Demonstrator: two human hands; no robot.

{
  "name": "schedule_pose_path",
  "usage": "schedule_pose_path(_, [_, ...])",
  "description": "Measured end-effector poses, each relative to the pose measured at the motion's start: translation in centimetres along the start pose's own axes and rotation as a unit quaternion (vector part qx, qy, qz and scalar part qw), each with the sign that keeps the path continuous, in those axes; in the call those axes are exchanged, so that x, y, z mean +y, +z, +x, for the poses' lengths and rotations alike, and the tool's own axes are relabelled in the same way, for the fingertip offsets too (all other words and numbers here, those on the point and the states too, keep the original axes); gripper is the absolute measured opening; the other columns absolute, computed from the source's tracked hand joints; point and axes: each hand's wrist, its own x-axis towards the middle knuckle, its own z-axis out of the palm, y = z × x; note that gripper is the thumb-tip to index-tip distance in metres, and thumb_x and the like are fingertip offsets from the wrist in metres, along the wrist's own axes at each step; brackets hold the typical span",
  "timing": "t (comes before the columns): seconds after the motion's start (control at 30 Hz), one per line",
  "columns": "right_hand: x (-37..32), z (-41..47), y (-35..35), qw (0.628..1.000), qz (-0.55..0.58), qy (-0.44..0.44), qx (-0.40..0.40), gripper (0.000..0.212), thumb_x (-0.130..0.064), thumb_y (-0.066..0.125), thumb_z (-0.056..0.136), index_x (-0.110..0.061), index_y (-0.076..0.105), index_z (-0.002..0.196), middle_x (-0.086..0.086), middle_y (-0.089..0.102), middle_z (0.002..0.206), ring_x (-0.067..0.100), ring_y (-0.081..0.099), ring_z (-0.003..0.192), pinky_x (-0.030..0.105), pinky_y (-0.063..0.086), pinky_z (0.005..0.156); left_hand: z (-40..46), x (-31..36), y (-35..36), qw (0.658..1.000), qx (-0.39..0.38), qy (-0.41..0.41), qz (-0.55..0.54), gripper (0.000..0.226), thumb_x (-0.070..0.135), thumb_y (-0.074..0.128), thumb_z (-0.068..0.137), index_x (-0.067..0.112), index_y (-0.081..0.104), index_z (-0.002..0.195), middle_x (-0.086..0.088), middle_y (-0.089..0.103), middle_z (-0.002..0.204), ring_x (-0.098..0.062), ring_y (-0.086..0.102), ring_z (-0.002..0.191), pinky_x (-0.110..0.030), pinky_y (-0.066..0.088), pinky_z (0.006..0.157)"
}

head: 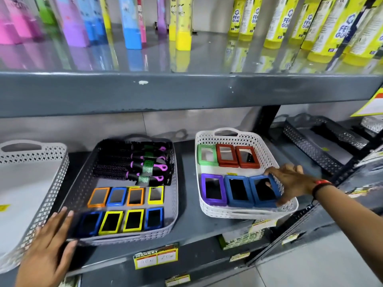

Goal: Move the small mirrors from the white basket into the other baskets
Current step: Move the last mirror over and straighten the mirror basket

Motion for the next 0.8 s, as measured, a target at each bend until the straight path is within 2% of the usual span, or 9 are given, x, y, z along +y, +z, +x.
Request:
schedule_pose_path(0.1, [-0.4, 0.1, 0.2, 1.0, -0.021, 0.008, -0.019, 0.099, -0.048, 0.08, 0.054, -0.036, 0.02, 0.131, 0.003, 0.029, 0.107, 0.021, 0.021, 0.1, 0.041, 0.027, 0.096, 0.0, 0.4, -0.1, 1.0, -0.002, -0.008, 0.004, 0.052, 0.059, 0.014, 0.092, 0.039, 0.023, 0.14, 0.025, 0.009, 0.152, -0.031, 0.029, 0.126, -0.029, 0.01, 0.112])
schedule_pose_path(0.23, [-0.3, 0.3, 1.1, 0.999, -0.022, 0.014, -0.033, 0.106, -0.056, 0.078, 0.046, -0.044, 0.015, 0.13, 0.004, 0.035, 0.119, 0.03, 0.028, 0.115, 0.043, 0.031, 0.098, 0.3, 1.1, -0.6, 0.999, -0.028, -0.037, 0.005, 0.05, 0.059, 0.012, 0.092, 0.048, 0.012, 0.141, -0.007, 0.034, 0.146, -0.03, 0.03, 0.126, -0.055, 0.025, 0.101])
schedule_pose_path(0.3, [-0.3, 0.4, 1.4, 0.999, -0.024, 0.01, -0.03, 0.11, -0.055, 0.078, 0.047, -0.041, 0.013, 0.134, 0.004, 0.033, 0.13, 0.03, 0.026, 0.121, 0.042, 0.027, 0.1, 0.5, 1.4, -0.6, 0.998, -0.038, -0.047, 0.008, 0.05, 0.057, 0.011, 0.093, 0.047, 0.012, 0.142, -0.017, 0.042, 0.139, -0.03, 0.031, 0.126, -0.057, 0.026, 0.101])
schedule_pose_path(0.33, [-0.3, 0.5, 1.5, 0.999, -0.028, 0.001, -0.024, 0.111, -0.053, 0.079, 0.048, -0.039, 0.013, 0.136, 0.003, 0.03, 0.14, 0.029, 0.023, 0.126, 0.042, 0.024, 0.101, 0.7, 1.6, -0.6, 0.998, -0.045, -0.04, 0.015, 0.05, 0.056, 0.011, 0.094, 0.046, 0.012, 0.142, -0.015, 0.04, 0.142, -0.03, 0.031, 0.126, -0.053, 0.023, 0.104])
schedule_pose_path(0.43, [-0.6, 0.2, 1.6, 1.0, 0.006, 0.007, -0.001, 0.111, -0.043, 0.079, 0.059, -0.035, 0.006, 0.142, -0.002, 0.005, 0.156, 0.025, 0.007, 0.141, 0.05, 0.012, 0.112, 1.7, 2.4, -0.4, 0.996, -0.062, 0.042, 0.05, 0.052, 0.051, 0.011, 0.095, 0.037, 0.015, 0.145, 0.014, 0.013, 0.154, -0.02, 0.024, 0.134, -0.029, 0.005, 0.113])
schedule_pose_path(0.5, [-0.5, -0.1, 1.9, 0.995, 0.068, 0.061, 0.042, 0.108, -0.039, 0.076, 0.067, -0.028, 0.001, 0.144, 0.004, -0.001, 0.157, 0.029, 0.004, 0.142, 0.056, 0.013, 0.114, 2.6, 4.0, -0.1, 0.991, -0.089, 0.086, 0.055, 0.053, 0.048, 0.013, 0.097, 0.027, 0.023, 0.145, 0.01, 0.016, 0.154, -0.01, 0.02, 0.138, -0.027, 0.003, 0.114])
schedule_pose_path(0.63, [-0.5, -0.7, 3.4, 0.957, 0.199, 0.171, 0.126, 0.083, -0.034, 0.061, 0.084, -0.003, 0.01, 0.143, 0.022, 0.018, 0.152, 0.038, 0.02, 0.138, 0.051, 0.023, 0.113, 5.2, 10.5, 1.2, 0.981, -0.102, 0.166, -0.002, 0.053, 0.045, 0.02, 0.098, 0.012, 0.04, 0.135, -0.006, 0.047, 0.138, -0.014, 0.037, 0.128, -0.03, 0.016, 0.113])
schedule_pose_path(0.73, [-1.6, -1.1, 4.7, 0.928, 0.283, 0.197, 0.143, 0.053, -0.017, 0.049, 0.092, 0.009, 0.027, 0.133, 0.035, 0.043, 0.134, 0.046, 0.043, 0.123, 0.045, 0.036, 0.101, 7.6, 17.3, 2.6, 0.973, -0.094, 0.183, -0.108, 0.053, 0.048, 0.022, 0.097, 0.019, 0.036, 0.138, 0.003, 0.042, 0.14, -0.002, 0.031, 0.128, -0.015, 0.016, 0.11])
schedule_pose_path(0.8, [-2.1, -1.4, 5.4, 0.911, 0.312, 0.209, 0.17, 0.041, -0.007, 0.044, 0.093, 0.009, 0.032, 0.129, 0.04, 0.049, 0.124, 0.05, 0.047, 0.115, 0.046, 0.04, 0.093, 9.1, 21.5, 3.9, 0.961, -0.098, 0.13, -0.222, 0.054, 0.047, 0.03, 0.094, 0.025, 0.023, 0.143, 0.014, 0.027, 0.142, 0.006, 0.02, 0.13, -0.003, 0.007, 0.106])
